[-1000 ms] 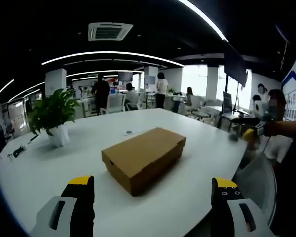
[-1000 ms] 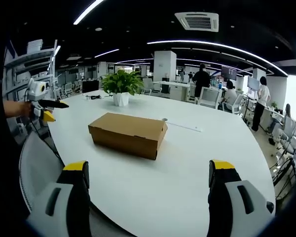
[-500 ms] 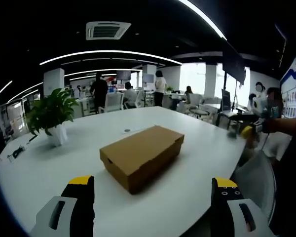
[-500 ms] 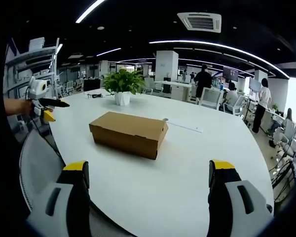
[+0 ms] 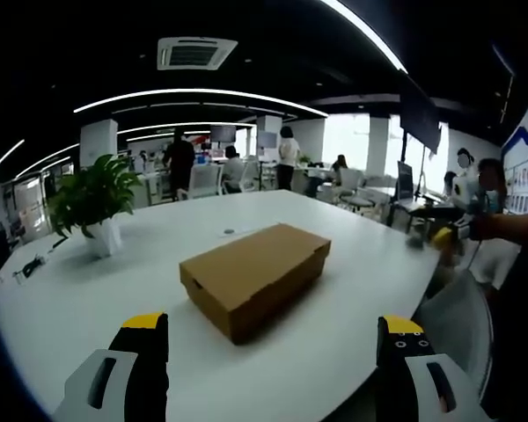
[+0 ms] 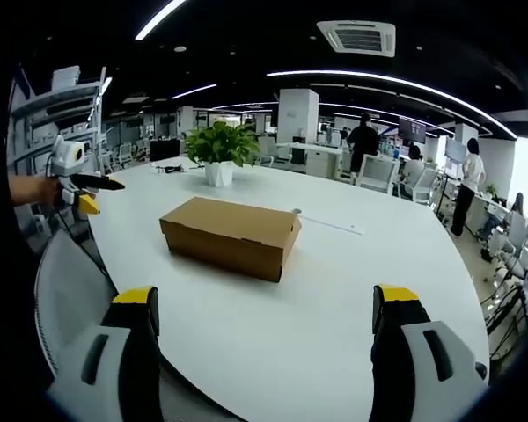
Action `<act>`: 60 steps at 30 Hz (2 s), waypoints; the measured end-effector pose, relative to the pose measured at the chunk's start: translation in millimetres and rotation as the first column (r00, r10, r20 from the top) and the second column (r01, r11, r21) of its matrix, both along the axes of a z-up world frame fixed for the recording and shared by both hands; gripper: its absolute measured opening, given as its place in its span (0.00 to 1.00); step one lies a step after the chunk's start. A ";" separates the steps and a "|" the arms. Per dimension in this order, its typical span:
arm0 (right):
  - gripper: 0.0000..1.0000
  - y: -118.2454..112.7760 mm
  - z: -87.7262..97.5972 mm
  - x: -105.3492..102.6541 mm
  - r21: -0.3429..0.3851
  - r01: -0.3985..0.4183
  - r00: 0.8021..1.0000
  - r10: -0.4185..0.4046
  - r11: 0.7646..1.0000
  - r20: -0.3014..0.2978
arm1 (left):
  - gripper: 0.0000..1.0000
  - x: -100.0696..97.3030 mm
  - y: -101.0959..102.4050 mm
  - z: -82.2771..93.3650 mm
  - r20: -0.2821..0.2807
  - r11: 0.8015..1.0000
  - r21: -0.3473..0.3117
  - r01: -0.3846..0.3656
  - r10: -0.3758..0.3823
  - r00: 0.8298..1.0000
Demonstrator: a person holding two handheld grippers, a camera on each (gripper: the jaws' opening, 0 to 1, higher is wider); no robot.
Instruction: Operate the shoe box by opening the lid, removing the specified soft item, and placing it in the target area until the item is outside and the box remains undamaged.
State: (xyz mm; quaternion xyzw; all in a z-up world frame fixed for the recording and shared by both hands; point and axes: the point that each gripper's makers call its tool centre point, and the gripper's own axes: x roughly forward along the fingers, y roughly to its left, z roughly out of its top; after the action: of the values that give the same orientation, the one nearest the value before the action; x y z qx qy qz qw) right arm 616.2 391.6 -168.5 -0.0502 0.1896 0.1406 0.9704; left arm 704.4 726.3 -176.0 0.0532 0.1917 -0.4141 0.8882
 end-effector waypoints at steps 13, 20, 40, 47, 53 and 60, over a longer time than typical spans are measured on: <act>0.96 -4.8 3.6 7.4 -0.008 -0.027 1.000 0.027 1.000 0.001 | 1.00 3.2 -3.3 -6.6 0.006 0.999 0.041 -0.003 0.003 1.000; 0.96 -3.6 -0.2 15.1 -0.009 -0.069 0.998 0.069 0.998 -0.011 | 1.00 7.9 -4.0 -10.6 -0.005 0.999 0.035 -0.013 0.013 1.000; 0.91 -12.3 -9.5 56.2 -0.008 -0.190 0.981 0.190 0.982 -0.025 | 1.00 23.1 -15.2 -29.1 -0.023 0.998 0.058 -0.031 0.032 0.999; 0.86 -9.5 -18.9 73.2 -0.013 -0.255 0.967 0.254 0.967 -0.030 | 1.00 30.1 -15.7 -31.2 -0.012 0.995 0.077 -0.061 0.062 0.998; 0.83 -2.5 -31.0 87.6 -0.027 -0.310 0.950 0.309 0.950 -0.055 | 0.98 38.4 -18.8 -34.9 -0.012 0.994 0.075 -0.082 0.083 0.996; 0.78 3.6 -38.0 103.2 -0.032 -0.354 0.934 0.352 0.935 -0.059 | 0.97 45.7 -24.0 -41.5 -0.017 0.994 0.065 -0.083 0.084 0.996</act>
State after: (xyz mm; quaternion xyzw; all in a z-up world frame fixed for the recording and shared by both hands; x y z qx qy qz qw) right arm 719.3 395.2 -206.5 -0.1002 0.2056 0.3099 0.9228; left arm 750.1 702.4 -217.5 0.0694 0.2155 -0.3706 0.9008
